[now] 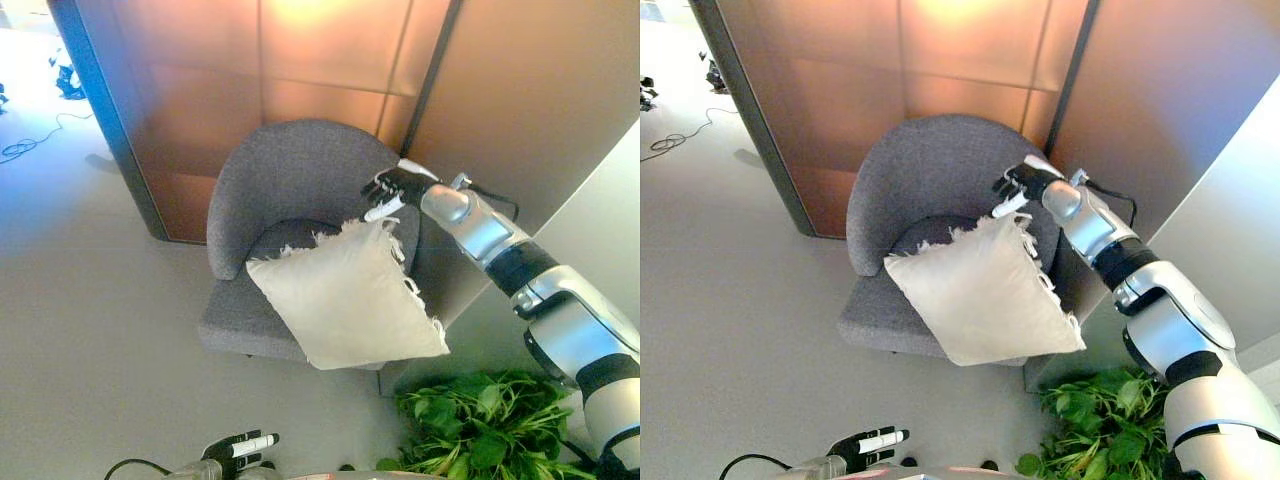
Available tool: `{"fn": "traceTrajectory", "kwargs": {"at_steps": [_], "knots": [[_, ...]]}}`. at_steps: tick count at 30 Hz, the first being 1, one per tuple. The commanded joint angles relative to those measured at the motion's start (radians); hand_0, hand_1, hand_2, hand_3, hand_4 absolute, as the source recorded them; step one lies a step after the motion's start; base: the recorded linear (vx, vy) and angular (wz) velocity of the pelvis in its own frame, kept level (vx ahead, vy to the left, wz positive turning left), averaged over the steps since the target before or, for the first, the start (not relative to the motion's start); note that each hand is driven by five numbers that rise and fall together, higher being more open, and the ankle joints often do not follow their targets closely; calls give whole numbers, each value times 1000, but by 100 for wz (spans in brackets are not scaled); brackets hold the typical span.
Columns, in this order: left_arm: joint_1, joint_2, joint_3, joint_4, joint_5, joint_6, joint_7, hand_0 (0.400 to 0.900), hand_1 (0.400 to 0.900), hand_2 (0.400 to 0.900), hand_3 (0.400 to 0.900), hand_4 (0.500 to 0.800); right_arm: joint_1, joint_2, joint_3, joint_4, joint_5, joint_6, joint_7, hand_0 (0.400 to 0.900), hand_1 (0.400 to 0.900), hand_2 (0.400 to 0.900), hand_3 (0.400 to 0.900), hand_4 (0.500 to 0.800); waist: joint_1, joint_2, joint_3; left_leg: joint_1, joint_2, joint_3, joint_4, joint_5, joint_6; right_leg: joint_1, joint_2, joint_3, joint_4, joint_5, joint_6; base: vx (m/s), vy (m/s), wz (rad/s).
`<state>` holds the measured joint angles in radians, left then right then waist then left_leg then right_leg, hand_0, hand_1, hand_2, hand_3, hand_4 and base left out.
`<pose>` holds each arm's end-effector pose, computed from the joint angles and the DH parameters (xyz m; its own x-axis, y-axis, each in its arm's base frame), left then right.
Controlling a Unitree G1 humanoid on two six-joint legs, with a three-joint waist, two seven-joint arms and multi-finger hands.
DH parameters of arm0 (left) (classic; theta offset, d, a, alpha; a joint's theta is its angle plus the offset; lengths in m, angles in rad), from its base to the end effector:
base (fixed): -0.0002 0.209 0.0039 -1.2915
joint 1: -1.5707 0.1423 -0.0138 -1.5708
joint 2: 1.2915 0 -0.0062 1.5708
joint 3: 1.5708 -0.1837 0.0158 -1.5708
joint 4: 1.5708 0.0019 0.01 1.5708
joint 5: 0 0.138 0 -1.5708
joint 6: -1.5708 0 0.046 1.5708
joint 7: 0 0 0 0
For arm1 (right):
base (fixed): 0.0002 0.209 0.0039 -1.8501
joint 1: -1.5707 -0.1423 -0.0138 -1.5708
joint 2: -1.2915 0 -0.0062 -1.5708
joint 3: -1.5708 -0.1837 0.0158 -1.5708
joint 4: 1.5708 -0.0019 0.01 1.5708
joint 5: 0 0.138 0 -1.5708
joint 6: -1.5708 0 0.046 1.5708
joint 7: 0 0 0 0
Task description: Pick up the pillow and put it on the sofa.
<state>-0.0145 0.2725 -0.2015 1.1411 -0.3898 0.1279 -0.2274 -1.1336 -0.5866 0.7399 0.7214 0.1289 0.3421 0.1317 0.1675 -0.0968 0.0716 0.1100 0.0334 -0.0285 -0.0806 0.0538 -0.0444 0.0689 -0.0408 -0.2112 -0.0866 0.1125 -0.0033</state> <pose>0.0859 0.2269 -0.1105 0.3299 -0.0754 -0.9410 -0.0784 0.9912 -0.1069 0.3604 -0.1681 0.1985 0.9671 0.1261 -0.2209 -0.2529 0.5714 -0.7807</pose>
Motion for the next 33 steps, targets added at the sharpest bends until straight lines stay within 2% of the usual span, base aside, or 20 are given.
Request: {"fn": "traceTrajectory", "kwargs": {"at_steps": [1,4,14,17,20,21,25,27,30,32,33], "knots": [[-1,7,-72,102,43,0,-10,900,900,900,900,800,-275,-25,-15,122,-42,-72,-82,900,900,900,900,800,35,-32,-70,-25,-11,13,-7,-52,-7,69,1,5,59,-142,57,38,-23,3],[3,8,-85,94,49,-1,-13,900,900,900,900,800,-285,-20,-12,161,-41,-103,-82,900,900,900,900,800,39,-26,-63,-30,-12,10,-7,-51,-6,68,-1,4,53,-139,58,8,-4,-3],[1,17,-99,79,58,-7,-34,900,900,900,900,800,-284,-21,-2,172,-13,-128,-62,900,900,900,900,800,23,-8,-51,-38,-14,19,-7,-53,-3,54,-2,27,44,-131,62,-21,-8,-12],[0,24,-97,78,69,-13,-46,900,900,900,900,800,-270,-19,-4,155,51,-148,-51,900,900,900,900,800,15,-4,-46,-38,-13,26,-7,-54,-3,52,-2,38,38,-126,65,-48,-10,-11],[-4,26,-93,73,72,-19,-53,900,900,900,900,800,-228,-9,-41,110,164,-135,-48,900,900,900,900,800,0,1,-43,-37,-13,33,-7,-55,-4,48,-4,46,38,-123,67,-60,8,-11],[-8,22,-95,72,74,-16,-54,900,900,900,900,800,-204,4,-63,84,204,-107,-61,900,900,900,900,800,-7,4,-42,-35,-14,37,-7,-57,-4,47,-5,49,39,-123,67,-56,23,-11],[-13,6,-96,72,84,-27,-52,900,900,900,900,800,-66,55,-150,12,271,-75,-78,900,900,900,900,800,-30,16,-35,-27,-15,47,-7,-59,-3,46,-8,59,44,-125,67,-69,26,-13],[-18,-1,-97,73,85,-38,-45,900,900,900,900,800,28,73,-190,-48,334,-55,-124,900,900,900,900,800,-44,23,-27,-24,-16,54,-7,-60,-2,45,-9,61,51,-129,64,-83,11,-18],[-27,-8,-96,80,79,-55,-40,900,900,900,900,800,179,86,-250,-108,386,-61,-163,900,900,900,900,800,-68,30,-19,-24,-18,65,-7,-63,3,39,-9,66,59,-132,62,-87,-1,-18],[-31,-10,-92,77,59,-64,-35,900,900,900,900,800,355,109,-312,-158,386,-118,-176,900,900,900,900,800,-98,39,-8,-23,-19,77,-7,-65,8,28,-7,83,68,-134,61,-115,4,-22],[-33,-10,-89,78,56,-67,-37,900,900,900,900,800,397,114,-326,-169,381,-124,-173,900,900,900,900,800,-105,41,-5,-24,-19,79,-7,-66,8,24,-6,86,70,-135,61,-132,7,-28]]}}
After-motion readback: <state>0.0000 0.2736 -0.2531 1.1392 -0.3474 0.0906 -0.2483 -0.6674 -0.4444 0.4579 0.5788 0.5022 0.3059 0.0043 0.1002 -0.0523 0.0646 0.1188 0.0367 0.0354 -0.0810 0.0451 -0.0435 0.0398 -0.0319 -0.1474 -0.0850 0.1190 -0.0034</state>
